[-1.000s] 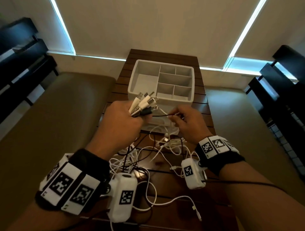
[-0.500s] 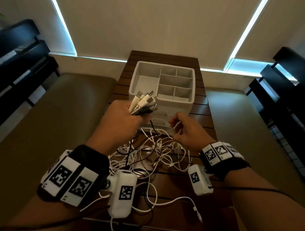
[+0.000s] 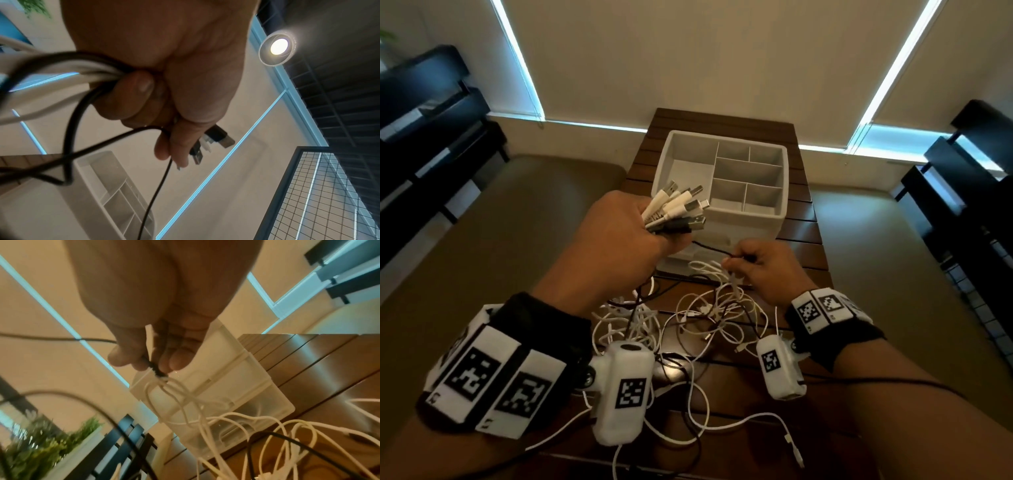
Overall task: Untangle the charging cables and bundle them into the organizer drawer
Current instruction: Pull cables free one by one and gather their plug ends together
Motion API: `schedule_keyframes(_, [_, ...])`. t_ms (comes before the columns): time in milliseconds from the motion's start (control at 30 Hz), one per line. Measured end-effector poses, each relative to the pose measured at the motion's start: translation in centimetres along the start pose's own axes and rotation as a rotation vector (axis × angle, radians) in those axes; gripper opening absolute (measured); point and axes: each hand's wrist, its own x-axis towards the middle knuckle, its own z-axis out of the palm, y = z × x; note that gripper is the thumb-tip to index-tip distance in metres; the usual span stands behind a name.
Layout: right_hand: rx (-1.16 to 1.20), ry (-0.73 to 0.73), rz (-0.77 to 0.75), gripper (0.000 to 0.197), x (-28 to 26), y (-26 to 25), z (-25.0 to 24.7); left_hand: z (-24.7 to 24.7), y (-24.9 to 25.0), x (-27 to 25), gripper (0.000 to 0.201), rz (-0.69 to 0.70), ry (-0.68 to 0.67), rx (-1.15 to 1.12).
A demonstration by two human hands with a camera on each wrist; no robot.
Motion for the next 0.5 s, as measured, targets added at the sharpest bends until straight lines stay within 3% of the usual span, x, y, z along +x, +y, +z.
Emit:
schedule_keyframes(67, [-0.018,0.033,0.009,0.011,0.2,0.2,-0.5,-0.2,0.1,0.1,0.007,-0.022,-0.026,0.004])
schedule_keyframes(233, [-0.085,-0.052,0.027,0.013,0.2,0.5,-1.0,0.5,0.2,-0.1,0.012,-0.065,-0.092,0.045])
schedule_keyframes(300, [-0.035,-0.072,0.026,0.006,0.0,0.8,-1.1,0.7,0.2,-0.1,0.014,-0.080,-0.092,0.052])
schedule_keyframes(400, [-0.107,-0.049,0.032,0.014,-0.3,1.7,-1.3,0.7,0.1,-0.1,0.015,-0.098,-0.094,0.053])
schedule_keyframes(500, [-0.095,-0.055,0.070,0.009,-0.3,2.2,-1.7,0.6,0.0,-0.1,0.014,-0.117,-0.093,0.049])
